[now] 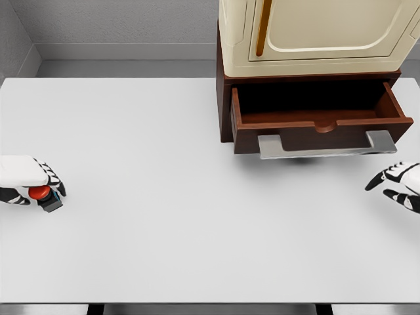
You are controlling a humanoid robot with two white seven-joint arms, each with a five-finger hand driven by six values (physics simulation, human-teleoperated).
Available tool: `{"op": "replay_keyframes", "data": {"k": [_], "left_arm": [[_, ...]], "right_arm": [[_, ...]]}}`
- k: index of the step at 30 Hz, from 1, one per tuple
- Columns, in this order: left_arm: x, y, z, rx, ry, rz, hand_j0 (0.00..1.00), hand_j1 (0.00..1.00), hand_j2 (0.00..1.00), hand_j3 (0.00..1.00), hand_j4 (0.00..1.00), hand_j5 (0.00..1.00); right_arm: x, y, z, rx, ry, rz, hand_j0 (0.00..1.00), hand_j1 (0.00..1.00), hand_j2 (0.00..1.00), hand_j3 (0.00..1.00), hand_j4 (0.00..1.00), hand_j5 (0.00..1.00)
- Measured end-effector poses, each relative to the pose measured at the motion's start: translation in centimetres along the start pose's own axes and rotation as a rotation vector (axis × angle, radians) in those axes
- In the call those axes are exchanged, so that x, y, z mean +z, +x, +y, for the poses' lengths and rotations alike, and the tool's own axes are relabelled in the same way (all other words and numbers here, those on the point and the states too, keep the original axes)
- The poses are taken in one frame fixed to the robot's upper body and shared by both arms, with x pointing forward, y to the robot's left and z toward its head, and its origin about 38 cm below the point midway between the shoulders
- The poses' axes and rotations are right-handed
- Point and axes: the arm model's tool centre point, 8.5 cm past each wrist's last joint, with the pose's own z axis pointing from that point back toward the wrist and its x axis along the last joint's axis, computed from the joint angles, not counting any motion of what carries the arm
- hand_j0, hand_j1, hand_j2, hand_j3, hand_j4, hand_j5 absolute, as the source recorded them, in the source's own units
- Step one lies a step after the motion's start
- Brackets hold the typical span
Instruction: Put the switch into the drawer with left arm, and close the drawer with right arm
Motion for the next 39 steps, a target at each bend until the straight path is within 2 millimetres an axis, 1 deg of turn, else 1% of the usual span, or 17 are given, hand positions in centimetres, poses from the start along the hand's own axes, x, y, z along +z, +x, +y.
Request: {"op": "replay_keyframes", "data": {"k": [2,3,5,7,8,10,11,12,16,17,18,19,23,30,34,39], "left_arm": [[0.1,0.0,0.0,-0.001,-0.001,0.000,0.69,0.69,0.69,0.69,0.69,0.69],[0.1,0.0,0.0,0.000,0.001,0.001,0.65,0.65,0.65,0.65,0.65,0.65],[0.1,0.1,0.0,0.001,0.001,0.000,0.65,0.65,0.65,0.65,0.65,0.65],[0.1,0.1,0.1,-0.003,0.002,-0.001,0.64,0.64,0.64,0.64,0.64,0.64],[0.0,0.2,0.1,-0.004,0.001,-0.004,0.63,0.63,0.63,0.63,0.63,0.63],[0.0,0.3,0.1,-0.008,0.001,-0.008,0.54,0.54,0.54,0.54,0.54,0.54],[0.0,0.4,0.2,-0.010,0.001,-0.010,0.53,0.53,0.53,0.53,0.53,0.53],[-0.1,0.5,0.2,-0.011,0.002,-0.012,0.50,0.50,0.50,0.50,0.50,0.50],[-0.2,0.8,0.3,-0.018,0.002,-0.021,0.47,0.47,0.47,0.47,0.47,0.47],[-0.2,0.9,0.3,-0.019,0.001,-0.023,0.44,0.44,0.44,0.44,0.44,0.44],[-0.2,0.9,0.3,-0.020,0.001,-0.024,0.44,0.44,0.44,0.44,0.44,0.44],[-0.2,0.9,0.4,-0.021,0.002,-0.024,0.41,0.41,0.41,0.41,0.41,0.41],[-0.1,0.8,1.1,-0.033,0.017,-0.020,0.41,0.41,0.41,0.41,0.41,0.41],[-0.1,1.6,4.1,-0.070,0.090,-0.050,0.41,0.41,0.41,0.41,0.41,0.41],[-0.4,2.1,5.4,-0.056,0.137,-0.083,0.41,0.41,0.41,0.41,0.41,0.41],[-1.3,2.7,6.4,-0.031,0.185,-0.132,0.41,0.41,0.41,0.41,0.41,0.41]], "right_arm": [[0.3,-0.1,0.2,-0.003,0.008,0.008,0.53,0.53,0.53,0.53,0.53,0.53],[0.5,-0.1,0.2,-0.003,0.007,0.012,0.54,0.54,0.54,0.54,0.54,0.54],[0.8,-0.2,0.0,-0.003,0.003,0.018,0.54,0.54,0.54,0.54,0.54,0.54],[1.5,-0.4,0.4,-0.014,0.010,0.035,0.54,0.54,0.54,0.54,0.54,0.54],[1.8,-0.5,0.0,-0.013,-0.004,0.038,0.54,0.54,0.54,0.54,0.54,0.54],[2.2,-0.6,-0.6,-0.012,-0.025,0.043,0.55,0.55,0.55,0.55,0.55,0.55],[2.3,-0.6,-0.8,-0.011,-0.032,0.045,0.55,0.55,0.55,0.55,0.55,0.55],[2.5,-0.6,-0.9,-0.010,-0.038,0.047,0.55,0.55,0.55,0.55,0.55,0.55],[3.1,-0.7,-1.7,-0.014,-0.069,0.051,0.55,0.55,0.55,0.55,0.55,0.55],[3.2,-0.7,-1.8,-0.015,-0.073,0.052,0.55,0.55,0.55,0.55,0.55,0.55],[3.3,-0.7,-1.8,-0.017,-0.074,0.053,0.55,0.55,0.55,0.55,0.55,0.55],[3.4,-0.7,-1.9,-0.017,-0.077,0.052,0.55,0.55,0.55,0.55,0.55,0.55],[3.4,-0.7,-2.1,-0.015,-0.074,0.049,0.55,0.55,0.55,0.55,0.55,0.55],[3.2,-0.7,-2.3,-0.008,-0.059,0.044,0.55,0.55,0.55,0.55,0.55,0.55],[3.1,-0.7,-2.2,-0.008,-0.052,0.041,0.55,0.55,0.55,0.55,0.55,0.55],[3.1,-0.7,-2.2,-0.007,-0.048,0.040,0.55,0.55,0.55,0.55,0.55,0.55]]}}
